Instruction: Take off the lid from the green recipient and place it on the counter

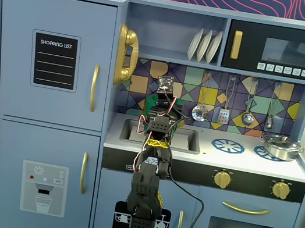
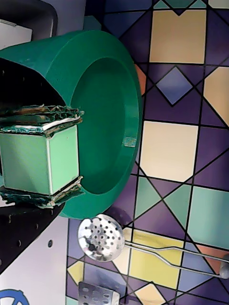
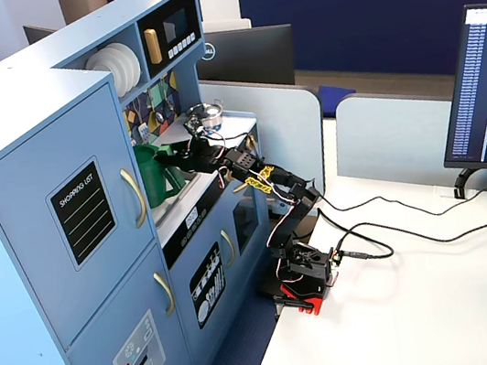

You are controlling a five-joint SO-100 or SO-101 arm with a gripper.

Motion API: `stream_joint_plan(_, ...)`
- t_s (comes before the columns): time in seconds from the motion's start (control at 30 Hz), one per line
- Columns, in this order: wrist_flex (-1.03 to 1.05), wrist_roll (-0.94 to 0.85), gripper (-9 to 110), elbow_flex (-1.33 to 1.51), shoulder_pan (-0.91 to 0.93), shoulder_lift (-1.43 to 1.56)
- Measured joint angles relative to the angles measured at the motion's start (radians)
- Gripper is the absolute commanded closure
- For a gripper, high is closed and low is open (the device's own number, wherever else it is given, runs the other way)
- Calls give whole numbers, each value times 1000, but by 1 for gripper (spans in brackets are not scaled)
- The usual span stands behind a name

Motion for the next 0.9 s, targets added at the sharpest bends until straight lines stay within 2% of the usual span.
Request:
stream_joint_plan(0.4, 12, -6, 101, -110, 18, 9)
stream_joint_plan(0.57, 63, 6, 101, -114, 123, 41)
stream_joint_plan(0.9, 86, 86, 101, -133, 445, 44)
